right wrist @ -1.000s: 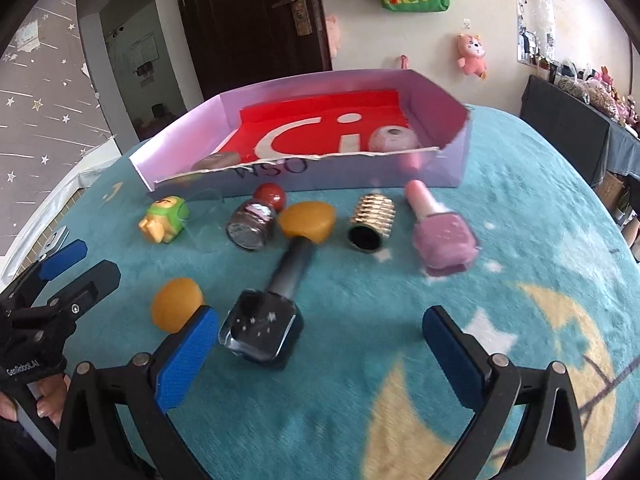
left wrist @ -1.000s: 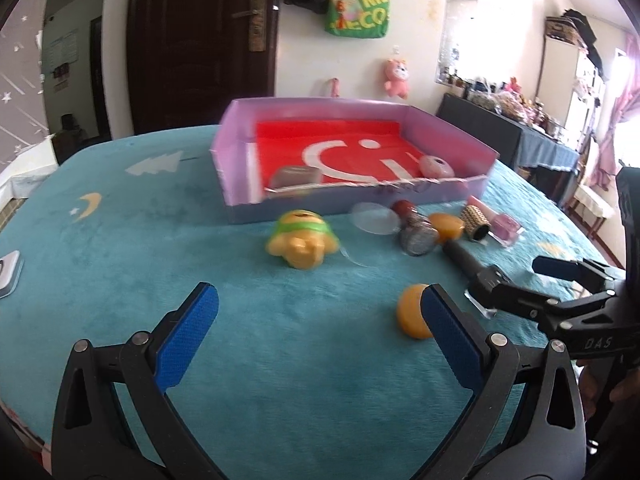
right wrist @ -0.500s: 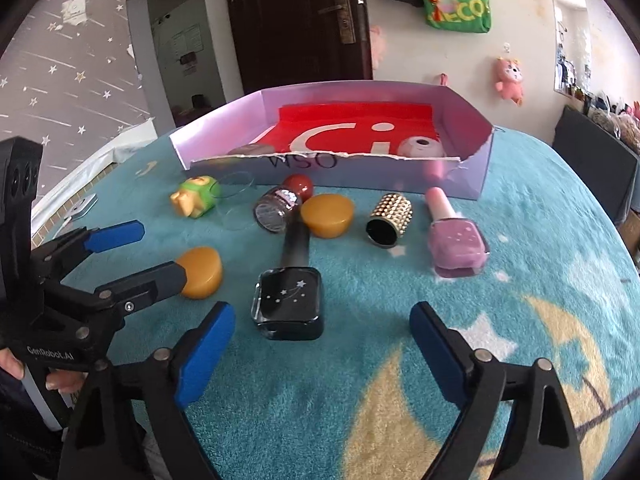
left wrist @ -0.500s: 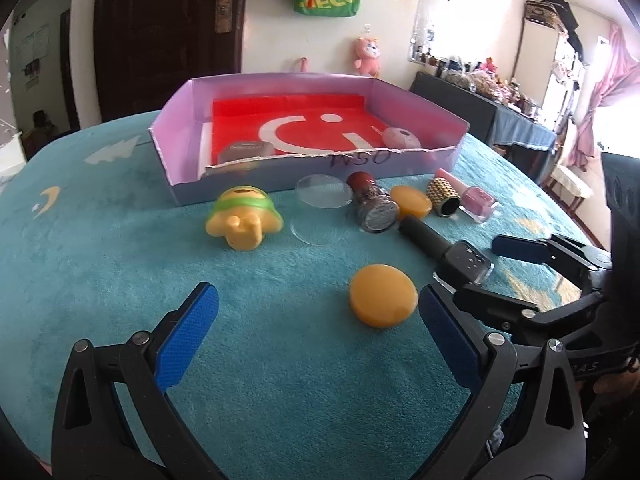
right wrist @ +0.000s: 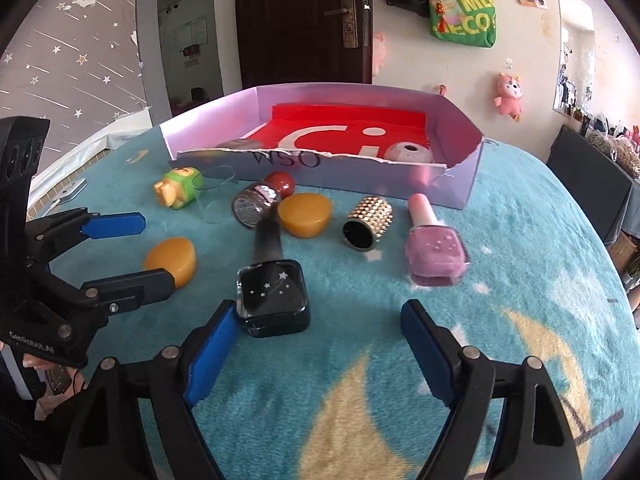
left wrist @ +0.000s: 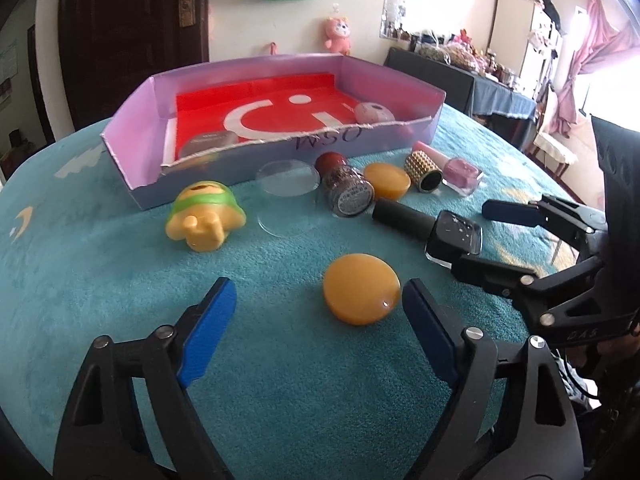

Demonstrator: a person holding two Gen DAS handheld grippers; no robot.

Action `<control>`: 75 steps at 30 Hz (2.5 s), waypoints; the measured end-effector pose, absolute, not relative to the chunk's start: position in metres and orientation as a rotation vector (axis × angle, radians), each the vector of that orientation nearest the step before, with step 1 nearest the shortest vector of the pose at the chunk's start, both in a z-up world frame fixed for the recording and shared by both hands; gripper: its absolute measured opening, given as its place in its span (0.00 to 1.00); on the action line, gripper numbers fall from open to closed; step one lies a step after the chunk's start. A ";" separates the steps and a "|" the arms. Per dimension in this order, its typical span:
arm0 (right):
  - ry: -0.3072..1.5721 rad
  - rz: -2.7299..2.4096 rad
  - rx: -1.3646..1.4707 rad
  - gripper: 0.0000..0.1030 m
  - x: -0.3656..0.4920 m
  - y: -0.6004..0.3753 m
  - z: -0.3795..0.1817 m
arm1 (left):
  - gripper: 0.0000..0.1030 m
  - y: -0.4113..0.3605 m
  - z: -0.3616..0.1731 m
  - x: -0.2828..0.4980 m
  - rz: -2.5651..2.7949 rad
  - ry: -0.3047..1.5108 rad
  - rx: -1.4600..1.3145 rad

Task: Organize rigid objects
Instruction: 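Close the right gripper on the black nail polish bottle while the left gripper grasps the orange compact, then lift the black bottle with the right gripper while the left gripper carries the orange compact toward the box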

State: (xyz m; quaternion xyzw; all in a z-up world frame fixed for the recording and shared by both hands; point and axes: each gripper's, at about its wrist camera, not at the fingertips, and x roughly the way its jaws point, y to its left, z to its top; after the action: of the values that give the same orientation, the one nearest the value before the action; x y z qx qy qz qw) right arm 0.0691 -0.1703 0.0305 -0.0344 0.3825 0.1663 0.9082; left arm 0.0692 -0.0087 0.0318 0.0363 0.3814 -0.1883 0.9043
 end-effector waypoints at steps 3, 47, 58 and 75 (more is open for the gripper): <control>0.781 0.391 -0.050 0.81 0.068 -0.175 0.032 | 0.77 -0.012 0.031 0.071 -0.400 0.792 0.087; 0.742 0.490 -0.090 0.38 0.077 -0.155 0.037 | 0.35 -0.030 0.031 0.067 -0.447 0.750 0.070; 0.726 0.488 -0.107 0.38 0.073 -0.155 0.038 | 0.35 -0.028 0.034 0.066 -0.441 0.744 0.065; 0.710 0.465 -0.085 0.38 0.070 -0.158 0.041 | 0.35 -0.021 0.047 0.066 -0.440 0.718 0.048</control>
State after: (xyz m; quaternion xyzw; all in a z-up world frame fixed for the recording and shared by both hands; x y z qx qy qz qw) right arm 0.0697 -0.1584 0.0410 -0.0411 0.3444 0.2256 0.9104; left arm 0.0661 -0.0207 0.0468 0.0232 0.3486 -0.2137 0.9123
